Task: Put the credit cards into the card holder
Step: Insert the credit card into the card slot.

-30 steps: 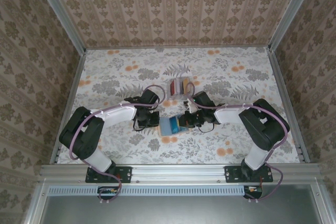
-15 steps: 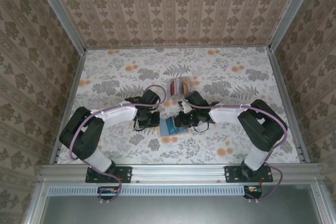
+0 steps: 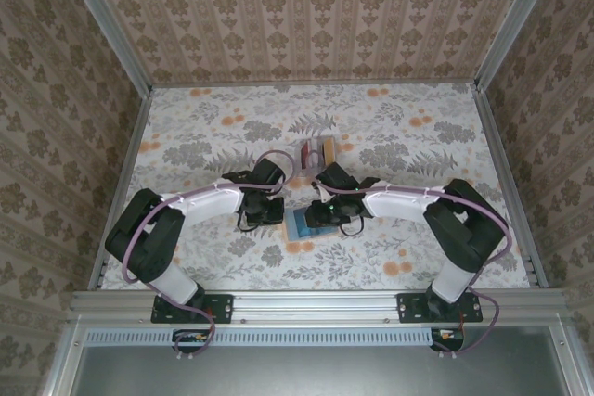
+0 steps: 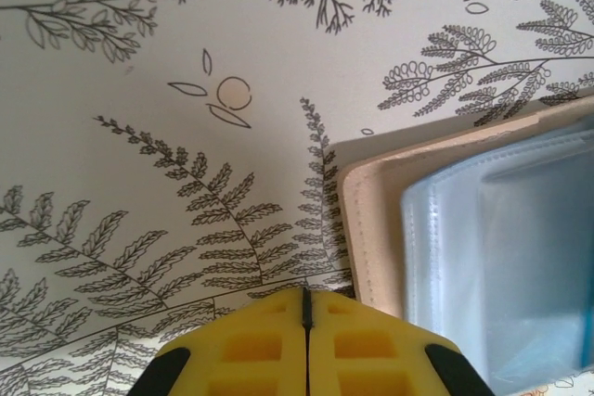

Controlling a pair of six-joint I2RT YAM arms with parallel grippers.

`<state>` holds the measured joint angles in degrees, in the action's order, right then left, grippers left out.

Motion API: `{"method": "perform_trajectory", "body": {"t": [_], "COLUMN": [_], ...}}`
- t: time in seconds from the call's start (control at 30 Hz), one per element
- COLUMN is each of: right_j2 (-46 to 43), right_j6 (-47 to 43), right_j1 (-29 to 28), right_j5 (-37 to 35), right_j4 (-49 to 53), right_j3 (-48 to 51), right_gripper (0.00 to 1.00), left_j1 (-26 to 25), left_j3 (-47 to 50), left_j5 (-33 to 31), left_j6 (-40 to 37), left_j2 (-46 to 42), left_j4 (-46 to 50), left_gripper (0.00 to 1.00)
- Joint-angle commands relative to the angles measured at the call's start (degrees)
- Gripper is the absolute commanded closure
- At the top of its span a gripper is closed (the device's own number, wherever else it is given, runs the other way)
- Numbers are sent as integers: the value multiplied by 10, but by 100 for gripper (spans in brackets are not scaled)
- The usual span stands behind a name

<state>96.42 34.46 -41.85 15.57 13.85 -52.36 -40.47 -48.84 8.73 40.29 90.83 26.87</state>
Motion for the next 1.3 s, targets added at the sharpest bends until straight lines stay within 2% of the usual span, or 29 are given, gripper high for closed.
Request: {"method": "perform_trajectory", "body": {"t": [0.0, 0.13, 0.37, 0.47, 1.03, 1.27], "right_j2": [-43, -60, -23, 0, 113, 108], "right_j6": [-21, -27, -19, -24, -40, -42], "right_j1": [-1, 0, 0, -6, -66, -71], "right_j5": [-68, -84, -72, -70, -119, -120], "right_j4": [75, 88, 50, 51, 118, 122], "right_j3": [-13, -17, -14, -28, -141, -147], "right_gripper": [64, 65, 83, 86, 87, 87], "left_j1": [-3, -3, -4, -4, -6, -5], "left_j3": [-9, -8, -5, -5, -7, -8], "left_j5": [-1, 1, 1, 2, 7, 2], "left_j6": [-8, -7, -6, -6, -4, -6], "left_j2": [6, 6, 4, 5, 12, 6], "left_j4": [3, 1, -3, -5, -14, -6], "left_gripper": [94, 94, 94, 95, 96, 95]}}
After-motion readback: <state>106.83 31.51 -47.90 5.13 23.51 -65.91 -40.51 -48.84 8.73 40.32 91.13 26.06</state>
